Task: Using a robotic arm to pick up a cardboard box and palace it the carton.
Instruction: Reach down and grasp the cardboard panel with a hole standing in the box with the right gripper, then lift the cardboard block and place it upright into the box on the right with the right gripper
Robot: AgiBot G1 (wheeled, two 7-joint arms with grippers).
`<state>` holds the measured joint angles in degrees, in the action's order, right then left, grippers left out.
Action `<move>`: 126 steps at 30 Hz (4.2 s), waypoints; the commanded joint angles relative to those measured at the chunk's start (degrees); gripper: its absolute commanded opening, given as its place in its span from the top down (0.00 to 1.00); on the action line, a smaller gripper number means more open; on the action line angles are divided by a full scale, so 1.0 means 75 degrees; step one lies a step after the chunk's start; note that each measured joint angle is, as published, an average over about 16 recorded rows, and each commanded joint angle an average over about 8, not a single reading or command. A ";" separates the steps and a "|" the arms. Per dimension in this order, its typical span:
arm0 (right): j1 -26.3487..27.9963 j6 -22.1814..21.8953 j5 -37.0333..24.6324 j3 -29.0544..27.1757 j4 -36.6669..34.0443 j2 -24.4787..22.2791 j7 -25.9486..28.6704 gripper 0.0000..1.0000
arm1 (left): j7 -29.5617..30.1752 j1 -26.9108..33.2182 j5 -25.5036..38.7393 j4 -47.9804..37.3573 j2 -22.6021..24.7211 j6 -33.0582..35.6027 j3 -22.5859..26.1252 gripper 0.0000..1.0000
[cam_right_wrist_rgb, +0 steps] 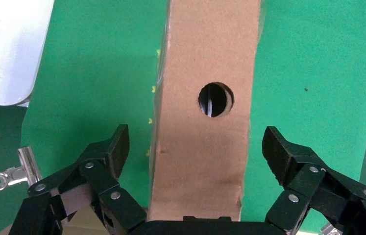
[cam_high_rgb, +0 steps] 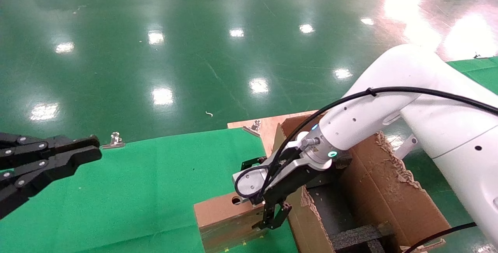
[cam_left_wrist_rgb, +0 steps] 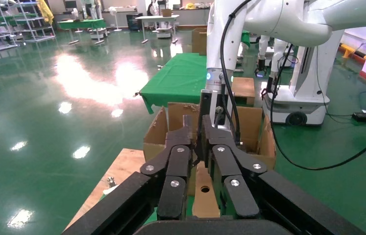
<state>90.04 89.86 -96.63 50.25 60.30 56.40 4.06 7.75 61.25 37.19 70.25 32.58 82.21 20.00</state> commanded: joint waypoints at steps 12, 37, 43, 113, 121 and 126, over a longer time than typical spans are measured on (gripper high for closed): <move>-0.0034 -0.0007 0.0035 -0.0049 0.0017 -0.0034 0.0015 1.00 | 0.0000 0.0000 0.0000 0.0000 0.0000 0.0000 0.0000 0.00; 0.0075 -0.0095 0.0256 -0.0177 -0.0153 -0.0159 0.0005 1.00 | 0.0000 0.0000 -0.0001 0.0000 0.0000 0.0000 0.0000 0.00; 0.0820 -0.0004 0.0720 -0.0470 -0.0651 -0.0421 -0.0189 1.00 | 0.0000 0.0000 -0.0001 0.0000 0.0000 0.0000 0.0000 0.00; 0.4065 -0.1657 0.2479 0.4573 -0.0306 -0.5644 0.4981 1.00 | -0.0001 -0.0003 -0.0003 -0.0003 -0.0001 -0.0004 -0.0002 0.00; 0.3519 -0.2848 0.1959 0.4926 0.0822 -0.6092 0.7417 1.00 | -0.0001 -0.0003 -0.0003 -0.0003 -0.0001 -0.0004 -0.0002 0.00; 0.3338 -0.3294 0.1688 0.5058 0.1357 -0.6251 0.8310 1.00 | -0.0001 -0.0004 -0.0003 -0.0004 -0.0002 -0.0007 -0.0002 0.00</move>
<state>115.45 66.06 -83.43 87.92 69.34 9.85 64.35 7.74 61.22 37.16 70.22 32.56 82.16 19.98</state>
